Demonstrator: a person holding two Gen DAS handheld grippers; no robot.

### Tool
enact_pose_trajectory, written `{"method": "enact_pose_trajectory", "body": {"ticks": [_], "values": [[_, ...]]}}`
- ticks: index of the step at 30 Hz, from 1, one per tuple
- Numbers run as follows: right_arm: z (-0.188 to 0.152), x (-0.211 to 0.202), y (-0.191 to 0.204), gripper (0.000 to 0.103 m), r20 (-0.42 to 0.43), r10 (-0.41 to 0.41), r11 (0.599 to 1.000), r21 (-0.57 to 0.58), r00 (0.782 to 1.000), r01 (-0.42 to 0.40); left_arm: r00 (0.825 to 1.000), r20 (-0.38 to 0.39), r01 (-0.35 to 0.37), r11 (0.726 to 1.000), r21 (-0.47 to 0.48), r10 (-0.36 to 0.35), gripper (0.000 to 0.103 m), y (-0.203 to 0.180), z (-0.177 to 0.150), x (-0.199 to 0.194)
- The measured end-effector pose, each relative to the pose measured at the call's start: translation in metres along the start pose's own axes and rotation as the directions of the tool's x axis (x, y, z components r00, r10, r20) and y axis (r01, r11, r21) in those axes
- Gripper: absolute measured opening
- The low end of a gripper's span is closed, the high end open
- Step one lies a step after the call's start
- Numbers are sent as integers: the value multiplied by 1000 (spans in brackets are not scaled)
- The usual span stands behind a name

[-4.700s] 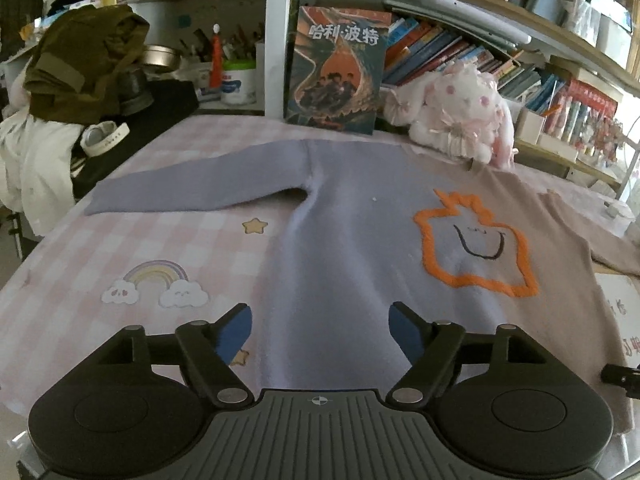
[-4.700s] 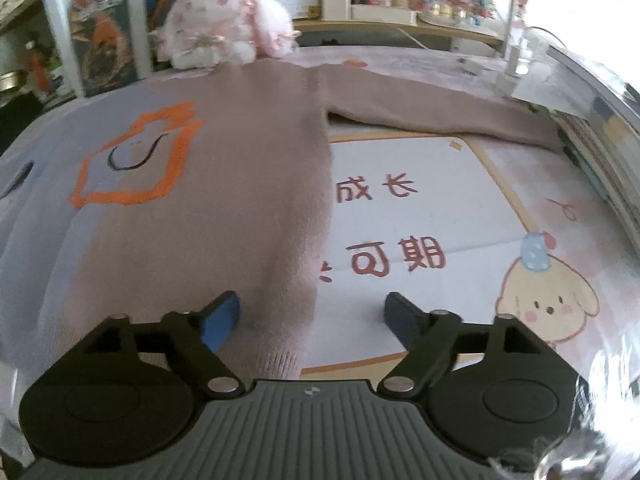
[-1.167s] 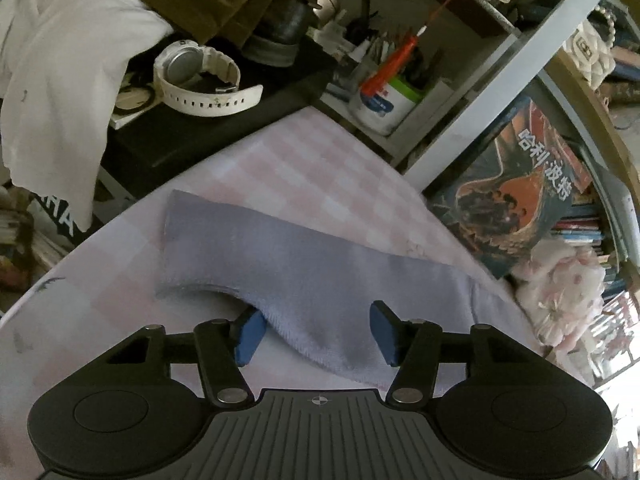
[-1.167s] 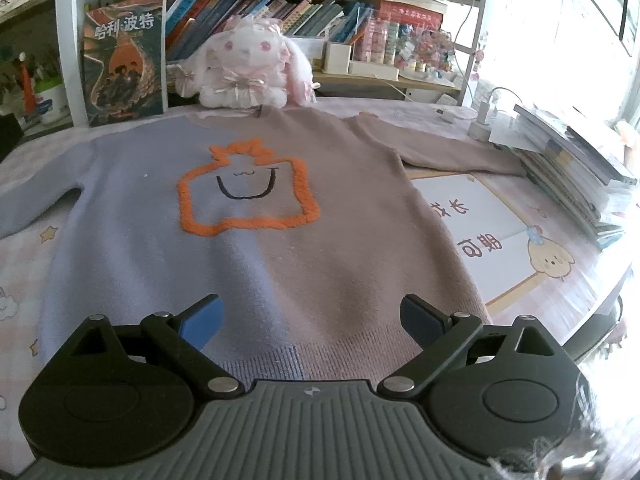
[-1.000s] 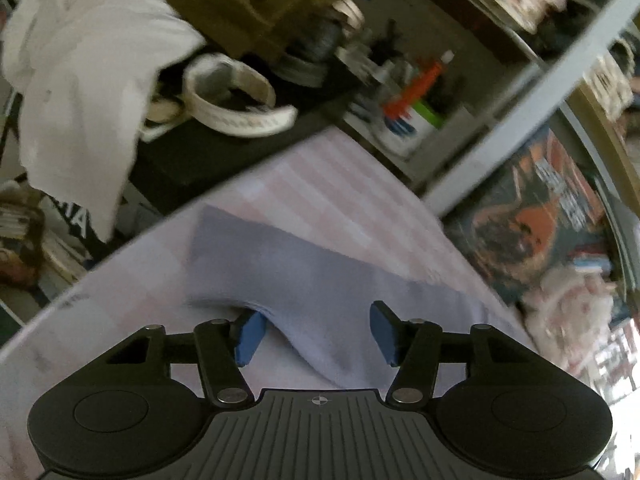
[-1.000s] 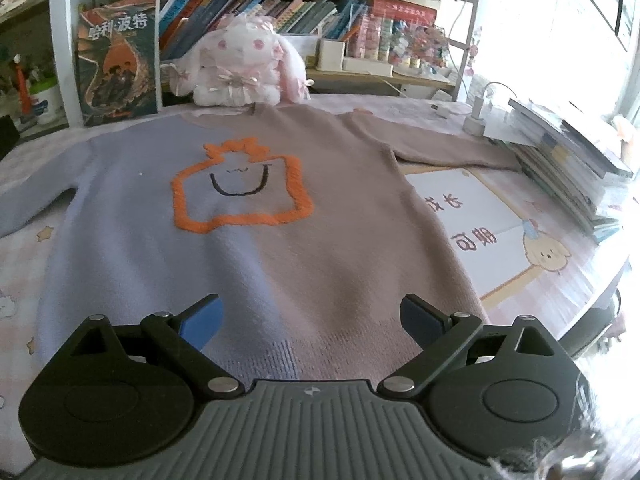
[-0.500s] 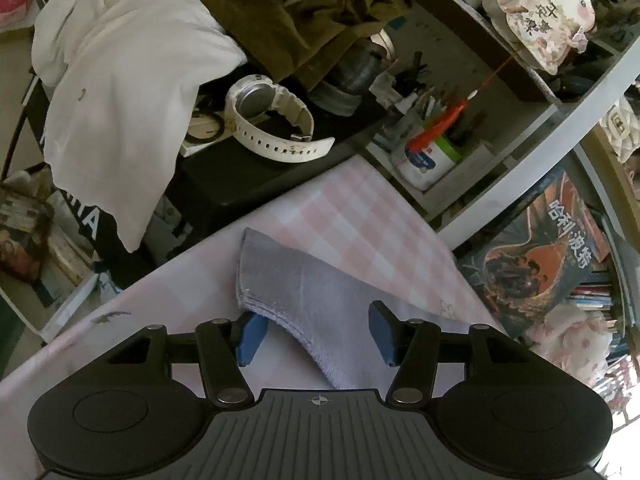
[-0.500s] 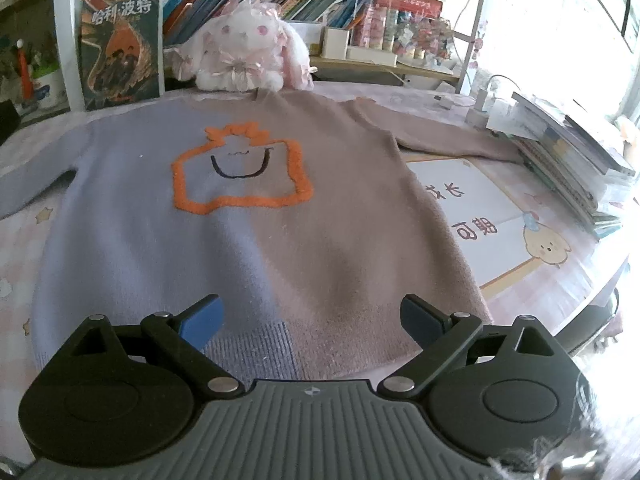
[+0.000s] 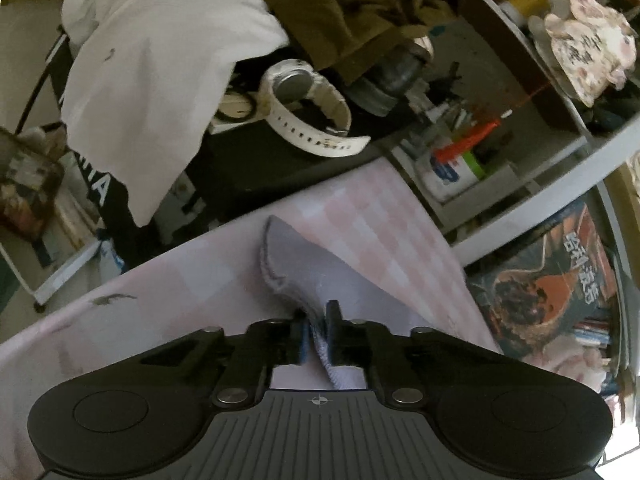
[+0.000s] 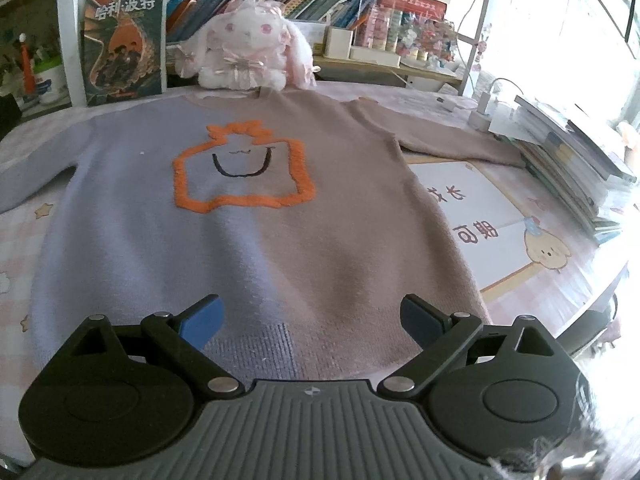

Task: Fold clothes
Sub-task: 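Lift the grey sleeve with the left tool and carry it across the body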

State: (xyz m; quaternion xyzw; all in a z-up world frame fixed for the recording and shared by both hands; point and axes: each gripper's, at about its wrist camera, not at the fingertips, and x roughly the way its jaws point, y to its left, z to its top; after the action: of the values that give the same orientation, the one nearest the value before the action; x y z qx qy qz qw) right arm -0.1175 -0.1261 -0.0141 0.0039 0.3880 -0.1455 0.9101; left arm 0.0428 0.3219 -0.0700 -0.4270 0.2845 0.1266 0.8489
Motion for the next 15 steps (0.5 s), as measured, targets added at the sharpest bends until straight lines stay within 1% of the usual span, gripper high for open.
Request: {"method": "enact_pose_trajectory", "body": {"ticks": [8,12,15], "values": [[2,1,-4,95,14,-5,1000,-10,1000,5,1000,2,-18,998,64,18,3,-6,3,2],[4,4,-11,95,26,3,1000,-9,1000,-3,1000,27,-15,994,106,12,3,-18,5,-4],[7,8,-18,95,32,18,1000,-7,999,-17,998,62,20,984,179,-32,3,-41,4,-15]]}}
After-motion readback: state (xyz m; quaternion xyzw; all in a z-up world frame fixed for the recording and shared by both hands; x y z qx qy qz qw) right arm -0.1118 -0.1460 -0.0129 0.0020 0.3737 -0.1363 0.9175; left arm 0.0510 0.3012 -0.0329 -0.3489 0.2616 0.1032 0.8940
